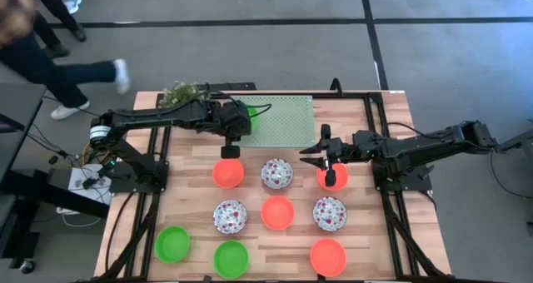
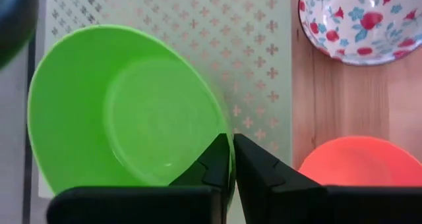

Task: Pick & Place Mini bowls
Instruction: Put the green bowl on the shelf, then put the orange bowl on the shelf

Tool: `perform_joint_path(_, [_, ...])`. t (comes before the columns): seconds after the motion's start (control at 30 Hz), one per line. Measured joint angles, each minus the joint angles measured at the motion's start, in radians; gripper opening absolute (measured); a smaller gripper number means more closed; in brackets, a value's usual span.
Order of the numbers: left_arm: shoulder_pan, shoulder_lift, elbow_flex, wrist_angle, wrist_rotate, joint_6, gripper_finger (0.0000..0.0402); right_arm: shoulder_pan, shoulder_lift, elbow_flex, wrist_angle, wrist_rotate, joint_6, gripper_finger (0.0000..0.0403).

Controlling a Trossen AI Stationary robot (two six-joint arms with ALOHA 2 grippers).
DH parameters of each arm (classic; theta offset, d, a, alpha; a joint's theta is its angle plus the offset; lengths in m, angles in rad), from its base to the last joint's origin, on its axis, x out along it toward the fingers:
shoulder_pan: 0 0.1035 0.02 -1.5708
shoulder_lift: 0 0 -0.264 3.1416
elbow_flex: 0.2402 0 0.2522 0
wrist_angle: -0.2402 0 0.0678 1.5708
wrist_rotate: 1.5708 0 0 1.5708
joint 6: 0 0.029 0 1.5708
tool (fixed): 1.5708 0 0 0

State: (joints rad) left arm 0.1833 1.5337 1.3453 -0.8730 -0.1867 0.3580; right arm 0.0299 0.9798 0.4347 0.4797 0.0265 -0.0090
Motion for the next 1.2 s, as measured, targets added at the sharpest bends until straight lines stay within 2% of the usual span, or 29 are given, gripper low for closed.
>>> perform_joint_path(0.43, [-0.024, -0.002, 0.000, 0.048, -0.010, -0.003, 0.0103, 0.000, 0.000, 0.000, 0.000, 0.000, 0.001, 0.0093])
perform_joint_path(0.67, [-0.112, -0.039, -0.001, 0.050, -0.134, -0.010, 0.0109, 0.002, 0.000, 0.000, -0.008, 0.000, 0.002, 0.0093])
perform_joint_path(0.8, [-0.185, -0.107, -0.001, 0.046, -0.162, -0.092, 0.0109, 0.002, 0.009, 0.000, -0.009, 0.000, 0.005, 0.0093])
perform_joint_path(0.93, [-0.264, -0.193, -0.001, 0.044, -0.161, -0.248, 0.0107, 0.002, 0.032, -0.001, -0.013, -0.001, 0.037, 0.0093])
perform_joint_path(1.07, [-0.341, -0.264, -0.010, 0.050, -0.102, -0.388, 0.0106, 0.003, 0.067, -0.001, -0.013, -0.004, 0.040, 0.0093])
perform_joint_path(1.2, [-0.422, -0.341, -0.120, 0.059, -0.034, -0.459, 0.0106, 0.003, 0.105, -0.001, -0.012, -0.031, 0.085, 0.0093])
